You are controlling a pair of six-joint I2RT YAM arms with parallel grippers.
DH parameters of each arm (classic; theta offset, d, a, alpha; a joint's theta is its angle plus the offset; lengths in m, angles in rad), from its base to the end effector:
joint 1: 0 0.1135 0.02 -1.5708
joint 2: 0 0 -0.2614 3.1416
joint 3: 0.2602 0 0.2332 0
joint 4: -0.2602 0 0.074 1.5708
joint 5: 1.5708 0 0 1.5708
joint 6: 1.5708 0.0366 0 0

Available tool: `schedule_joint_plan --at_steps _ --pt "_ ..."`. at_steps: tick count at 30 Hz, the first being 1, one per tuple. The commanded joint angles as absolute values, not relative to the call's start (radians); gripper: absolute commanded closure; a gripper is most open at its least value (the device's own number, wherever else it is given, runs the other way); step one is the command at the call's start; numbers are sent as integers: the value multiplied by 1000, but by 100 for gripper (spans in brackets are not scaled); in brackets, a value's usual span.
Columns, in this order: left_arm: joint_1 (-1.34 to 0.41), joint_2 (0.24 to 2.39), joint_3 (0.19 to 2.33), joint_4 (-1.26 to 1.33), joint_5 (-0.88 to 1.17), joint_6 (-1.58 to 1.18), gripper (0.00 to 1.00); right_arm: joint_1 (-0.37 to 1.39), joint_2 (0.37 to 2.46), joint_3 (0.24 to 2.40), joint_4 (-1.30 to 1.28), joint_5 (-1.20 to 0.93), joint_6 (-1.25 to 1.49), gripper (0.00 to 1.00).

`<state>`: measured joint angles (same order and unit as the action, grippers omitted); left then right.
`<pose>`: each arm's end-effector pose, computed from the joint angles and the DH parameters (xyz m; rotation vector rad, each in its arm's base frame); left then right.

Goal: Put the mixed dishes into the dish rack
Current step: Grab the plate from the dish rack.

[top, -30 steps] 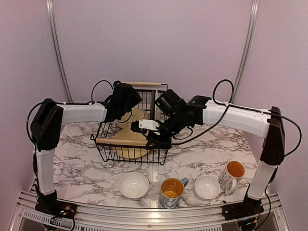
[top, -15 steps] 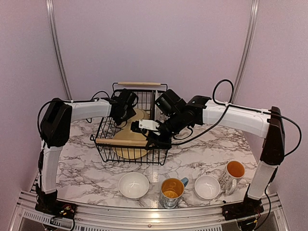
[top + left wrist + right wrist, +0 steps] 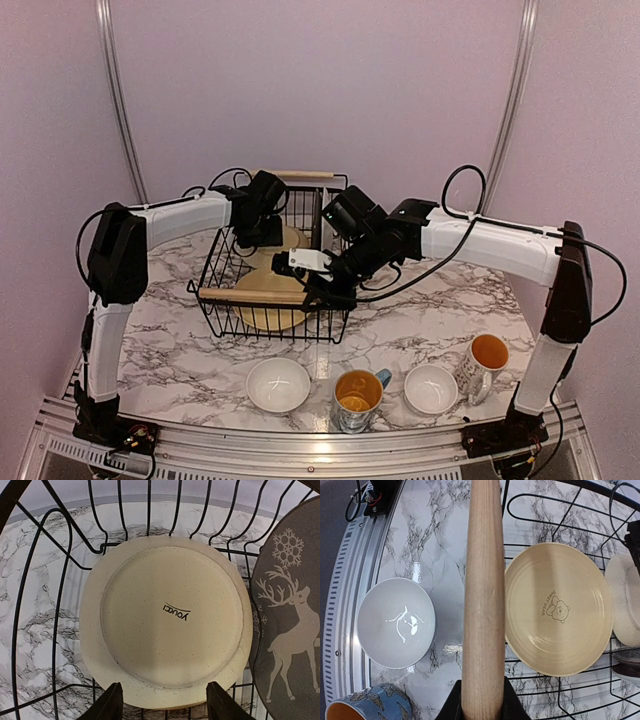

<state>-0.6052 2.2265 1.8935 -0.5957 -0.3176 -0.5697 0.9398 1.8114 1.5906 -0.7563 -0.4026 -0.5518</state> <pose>0.3989 -0.2620 0.2166 -0.0865 2.4377 -0.1243 0.2100 0.3117 0.2873 -1.8534 1.7710 0.6632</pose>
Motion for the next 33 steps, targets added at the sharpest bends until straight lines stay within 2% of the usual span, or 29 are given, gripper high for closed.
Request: schedule_joint_plan --at_steps 1,5,10,22,28,33 --pt "-600 2208 2017 -890 -288 -317 42 996 1825 1561 -812 -548 -642 84" --pt "-600 2258 2111 -1044 -321 -260 43 996 1828 1562 -813 -552 -641 84" --pt "-598 2294 2145 -1128 -265 -223 43 996 1830 1560 -815 -551 -640 84" --pt "-566 2350 2077 -1129 -137 -217 45 996 1836 1550 -816 -552 -643 83" --pt "-549 2382 2068 -1117 -55 -217 58 996 1838 1546 -816 -549 -643 84" --pt "-549 2370 2082 -1116 -36 -221 80 996 1839 1545 -816 -545 -643 84"
